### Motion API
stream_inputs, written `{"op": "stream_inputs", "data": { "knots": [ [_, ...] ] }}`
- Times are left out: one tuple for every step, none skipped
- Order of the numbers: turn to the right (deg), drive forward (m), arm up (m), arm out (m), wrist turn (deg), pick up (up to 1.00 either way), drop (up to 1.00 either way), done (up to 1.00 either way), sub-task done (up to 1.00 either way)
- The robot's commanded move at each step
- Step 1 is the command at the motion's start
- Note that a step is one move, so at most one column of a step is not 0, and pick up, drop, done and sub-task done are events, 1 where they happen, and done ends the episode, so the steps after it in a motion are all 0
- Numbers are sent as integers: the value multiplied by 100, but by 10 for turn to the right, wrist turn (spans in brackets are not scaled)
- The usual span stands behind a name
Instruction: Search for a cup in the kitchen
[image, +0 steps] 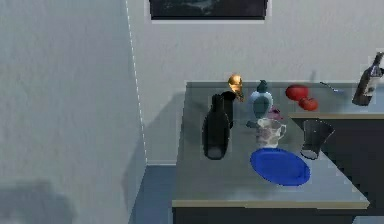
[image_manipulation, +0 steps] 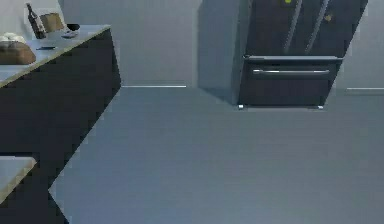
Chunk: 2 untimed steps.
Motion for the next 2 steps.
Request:
{"op": "stream_inputs", "data": {
  "knots": [
    [330,0,0,0,0,0,0,0,0],
    [0,0,0,0,0,0,0,100,0]
  ]
}}
